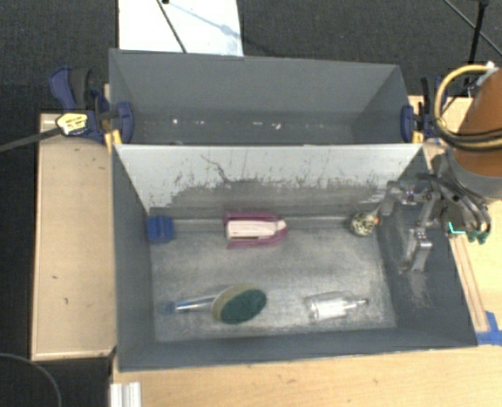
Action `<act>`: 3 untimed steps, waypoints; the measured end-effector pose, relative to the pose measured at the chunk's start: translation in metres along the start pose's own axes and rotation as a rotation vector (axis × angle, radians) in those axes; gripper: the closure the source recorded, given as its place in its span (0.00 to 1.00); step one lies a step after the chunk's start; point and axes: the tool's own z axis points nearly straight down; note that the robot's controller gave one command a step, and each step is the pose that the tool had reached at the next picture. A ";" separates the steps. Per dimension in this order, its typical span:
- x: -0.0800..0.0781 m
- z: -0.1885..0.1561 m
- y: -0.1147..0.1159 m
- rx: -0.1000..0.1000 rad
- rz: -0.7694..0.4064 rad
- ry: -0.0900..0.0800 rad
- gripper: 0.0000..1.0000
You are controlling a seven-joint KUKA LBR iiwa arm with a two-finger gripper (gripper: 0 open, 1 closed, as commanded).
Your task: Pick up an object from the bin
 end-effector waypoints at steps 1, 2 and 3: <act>0.012 0.097 0.105 -0.003 -0.174 0.000 0.00; 0.051 0.162 0.053 0.002 -0.179 -0.009 0.00; 0.050 0.160 0.056 0.001 -0.189 -0.008 1.00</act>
Offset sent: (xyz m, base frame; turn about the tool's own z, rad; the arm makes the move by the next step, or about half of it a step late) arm -0.0105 0.1007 -0.0937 -0.1647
